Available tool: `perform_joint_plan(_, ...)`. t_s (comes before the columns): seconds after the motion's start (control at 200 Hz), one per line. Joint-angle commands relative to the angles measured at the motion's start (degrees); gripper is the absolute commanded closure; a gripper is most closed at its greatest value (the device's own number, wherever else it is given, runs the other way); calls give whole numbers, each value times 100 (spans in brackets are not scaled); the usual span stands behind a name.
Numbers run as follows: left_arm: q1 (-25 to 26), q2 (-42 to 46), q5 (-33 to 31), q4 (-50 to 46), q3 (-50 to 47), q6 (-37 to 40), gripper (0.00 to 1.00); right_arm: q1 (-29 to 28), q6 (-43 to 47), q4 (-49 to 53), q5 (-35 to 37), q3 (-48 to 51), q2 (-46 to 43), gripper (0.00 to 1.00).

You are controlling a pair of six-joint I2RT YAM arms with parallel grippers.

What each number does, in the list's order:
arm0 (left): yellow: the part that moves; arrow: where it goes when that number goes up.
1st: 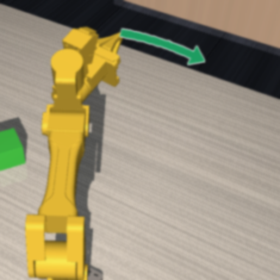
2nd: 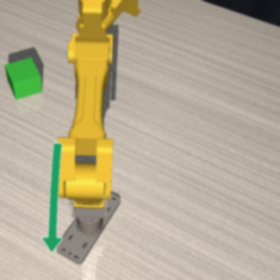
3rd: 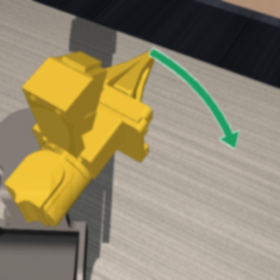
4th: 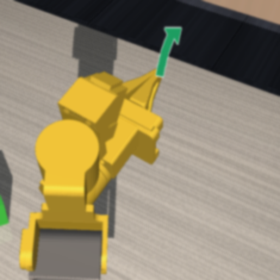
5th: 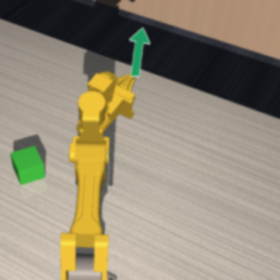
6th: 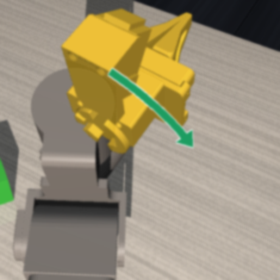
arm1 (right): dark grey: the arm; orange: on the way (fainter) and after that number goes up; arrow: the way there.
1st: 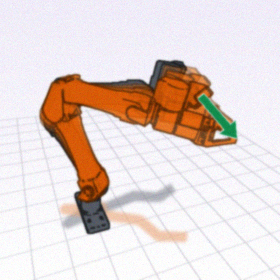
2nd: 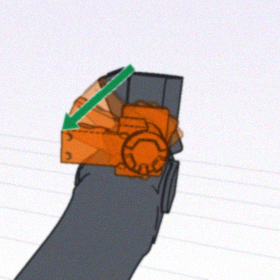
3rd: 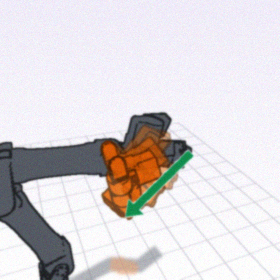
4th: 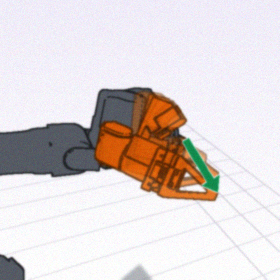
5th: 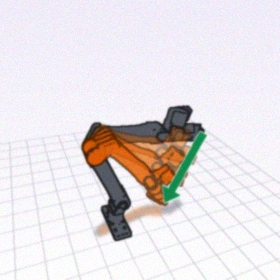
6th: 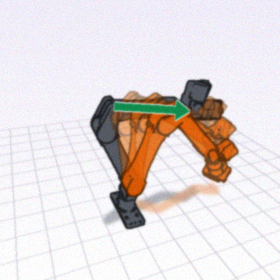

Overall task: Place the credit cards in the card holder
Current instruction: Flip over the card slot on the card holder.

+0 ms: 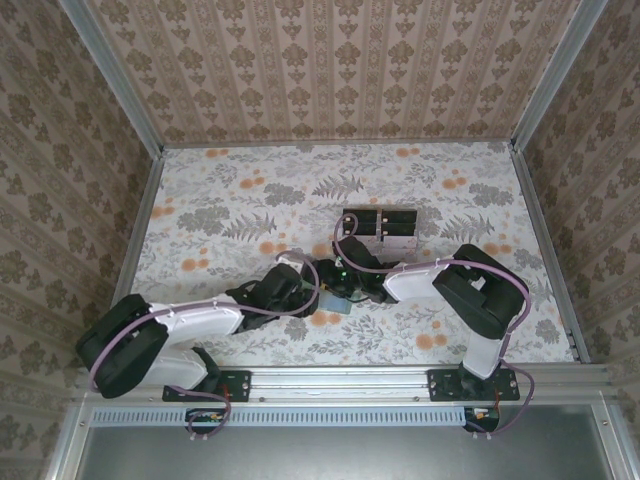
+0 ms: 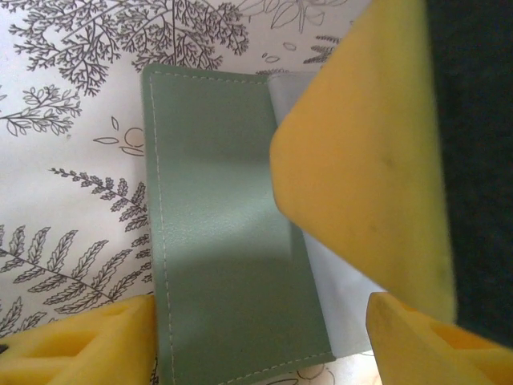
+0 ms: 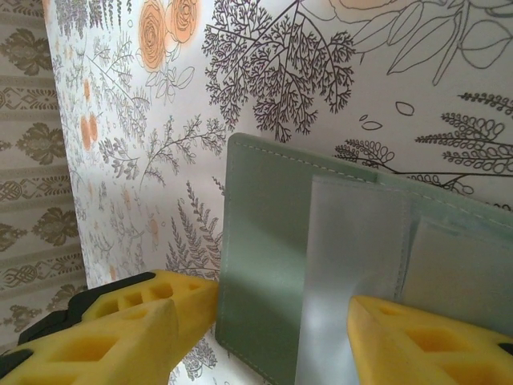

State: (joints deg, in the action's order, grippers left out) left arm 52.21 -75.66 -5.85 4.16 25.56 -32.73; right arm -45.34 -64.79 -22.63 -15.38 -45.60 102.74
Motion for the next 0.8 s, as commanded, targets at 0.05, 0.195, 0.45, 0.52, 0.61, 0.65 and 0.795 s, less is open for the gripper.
perform_joint_plan(0.05,128,-281,-197,-193,221,132,30,62,-75,-52,-146,146,-232,41)
perform_joint_plan(0.195,150,-429,-250,-166,152,58,30,148,23,132,20,344,-769,40)
perform_joint_plan(0.45,150,-450,-268,-100,71,10,30,209,382,858,394,476,-1344,39)
perform_joint_plan(0.52,148,-440,-277,-84,62,12,30,215,426,942,395,433,-1278,39)
perform_joint_plan(0.61,149,-425,-285,-73,43,12,30,208,435,930,421,421,-1151,39)
perform_joint_plan(0.65,145,-415,-285,-65,38,7,30,210,436,925,421,412,-1077,39)
perform_joint_plan(0.795,150,-380,-294,-32,17,5,30,198,441,828,327,297,-753,39)
